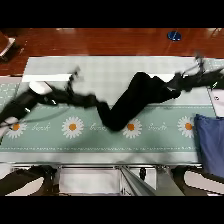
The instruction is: Fold the shirts.
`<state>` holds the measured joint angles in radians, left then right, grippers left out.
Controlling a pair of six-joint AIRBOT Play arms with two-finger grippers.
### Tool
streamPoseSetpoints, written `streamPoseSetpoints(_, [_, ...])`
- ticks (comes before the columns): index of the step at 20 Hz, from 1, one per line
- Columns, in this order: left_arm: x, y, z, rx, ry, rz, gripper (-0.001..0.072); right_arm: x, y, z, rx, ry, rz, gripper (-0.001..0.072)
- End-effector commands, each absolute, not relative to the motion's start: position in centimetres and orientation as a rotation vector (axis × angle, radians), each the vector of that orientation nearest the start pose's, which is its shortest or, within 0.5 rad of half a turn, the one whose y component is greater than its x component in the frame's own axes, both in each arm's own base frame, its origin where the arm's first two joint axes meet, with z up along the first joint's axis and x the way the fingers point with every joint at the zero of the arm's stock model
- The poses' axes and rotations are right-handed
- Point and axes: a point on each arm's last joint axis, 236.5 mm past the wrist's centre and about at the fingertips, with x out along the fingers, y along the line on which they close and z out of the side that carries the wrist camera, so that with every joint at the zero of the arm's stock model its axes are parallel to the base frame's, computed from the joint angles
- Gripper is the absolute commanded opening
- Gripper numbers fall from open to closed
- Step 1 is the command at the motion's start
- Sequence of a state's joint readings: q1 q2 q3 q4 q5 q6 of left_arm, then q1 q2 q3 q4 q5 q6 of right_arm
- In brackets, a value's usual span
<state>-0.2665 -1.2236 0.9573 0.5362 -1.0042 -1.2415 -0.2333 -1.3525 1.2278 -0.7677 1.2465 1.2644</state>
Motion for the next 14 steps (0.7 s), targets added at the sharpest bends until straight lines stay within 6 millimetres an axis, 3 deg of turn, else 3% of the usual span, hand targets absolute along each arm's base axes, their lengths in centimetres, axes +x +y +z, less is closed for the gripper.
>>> streamPoseSetpoints(1, [40.4,-22.8,23.5,-0.630,0.656,-0.783,0.0018,44.0,3.3,20.6,0.391,0.872,0.342,0.0021])
streamPoseSetpoints(2, [41.3,-20.9,28.8,-0.622,0.518,-0.764,0.0018,43.8,2.7,25.2,0.330,0.784,0.320,0.0021])
streamPoseSetpoints(4, [40.8,-17.4,37.9,-0.591,0.292,-0.734,0.0018,41.7,2.5,34.0,0.231,0.597,0.298,0.0021])
streamPoseSetpoints(5, [39.7,-16.0,41.6,-0.563,0.202,-0.725,0.0018,39.8,2.8,38.4,0.189,0.489,0.291,0.0021])
streamPoseSetpoints(7, [36.5,-13.6,47.9,-0.509,0.042,-0.700,0.0017,35.4,3.7,45.0,0.133,0.299,0.284,0.0021])
streamPoseSetpoints(10, [30.4,-10.6,54.0,-0.421,-0.149,-0.628,0.0018,27.6,4.1,50.4,0.044,0.123,0.221,0.0021])
streamPoseSetpoints(14, [23.1,-7.0,57.0,-0.211,-0.305,-0.381,0.0018,19.5,3.2,53.0,-0.041,0.006,0.093,0.0021])
